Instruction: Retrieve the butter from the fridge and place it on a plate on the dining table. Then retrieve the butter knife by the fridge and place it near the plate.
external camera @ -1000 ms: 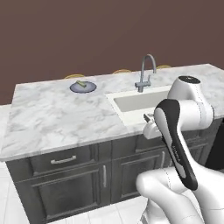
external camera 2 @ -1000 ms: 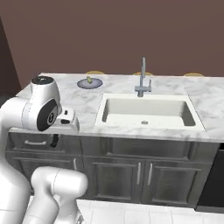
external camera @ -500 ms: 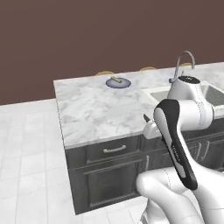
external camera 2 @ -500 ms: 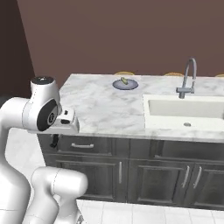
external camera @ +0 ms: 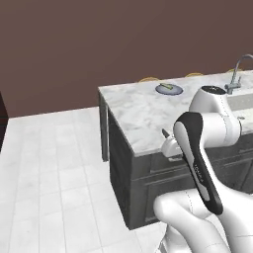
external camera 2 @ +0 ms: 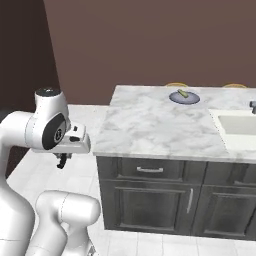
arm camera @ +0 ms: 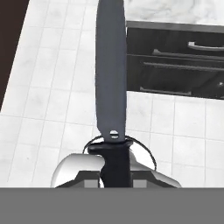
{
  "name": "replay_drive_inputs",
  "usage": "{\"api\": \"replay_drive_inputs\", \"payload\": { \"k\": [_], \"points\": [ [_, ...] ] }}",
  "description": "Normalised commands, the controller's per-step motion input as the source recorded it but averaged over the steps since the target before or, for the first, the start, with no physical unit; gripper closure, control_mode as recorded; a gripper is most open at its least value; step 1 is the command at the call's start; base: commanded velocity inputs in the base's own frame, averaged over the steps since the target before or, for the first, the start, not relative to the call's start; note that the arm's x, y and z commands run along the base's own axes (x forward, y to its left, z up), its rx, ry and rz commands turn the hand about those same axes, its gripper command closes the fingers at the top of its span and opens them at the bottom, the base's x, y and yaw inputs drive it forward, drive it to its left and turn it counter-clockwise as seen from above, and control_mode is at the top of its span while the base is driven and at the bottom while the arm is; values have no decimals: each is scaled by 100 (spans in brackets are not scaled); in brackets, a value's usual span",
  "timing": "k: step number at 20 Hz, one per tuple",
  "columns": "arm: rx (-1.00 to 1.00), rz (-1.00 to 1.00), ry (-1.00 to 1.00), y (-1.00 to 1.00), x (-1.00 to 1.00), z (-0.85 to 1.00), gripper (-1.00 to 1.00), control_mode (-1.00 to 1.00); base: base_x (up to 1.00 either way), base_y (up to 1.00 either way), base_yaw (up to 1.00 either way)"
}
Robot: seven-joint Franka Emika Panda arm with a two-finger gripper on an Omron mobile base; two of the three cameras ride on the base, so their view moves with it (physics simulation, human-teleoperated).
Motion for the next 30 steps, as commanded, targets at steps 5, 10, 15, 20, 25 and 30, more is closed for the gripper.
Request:
{"api": "replay_drive_inputs", "payload": {
  "k": [5,10,15,20,25,30],
  "points": [
    [0,0,0,0,0,0,100,100,28,100,-5],
    [0,0,0,0,0,0,100,100,49,100,-8],
    [0,0,0,0,0,0,100,100,98,94,-27],
    [0,0,0,0,0,0,100,100,100,99,-32],
    [0,0,0,0,0,0,100,100,100,100,-35],
    [0,0,0,0,0,0,100,100,100,96,-36]
  ]
}}
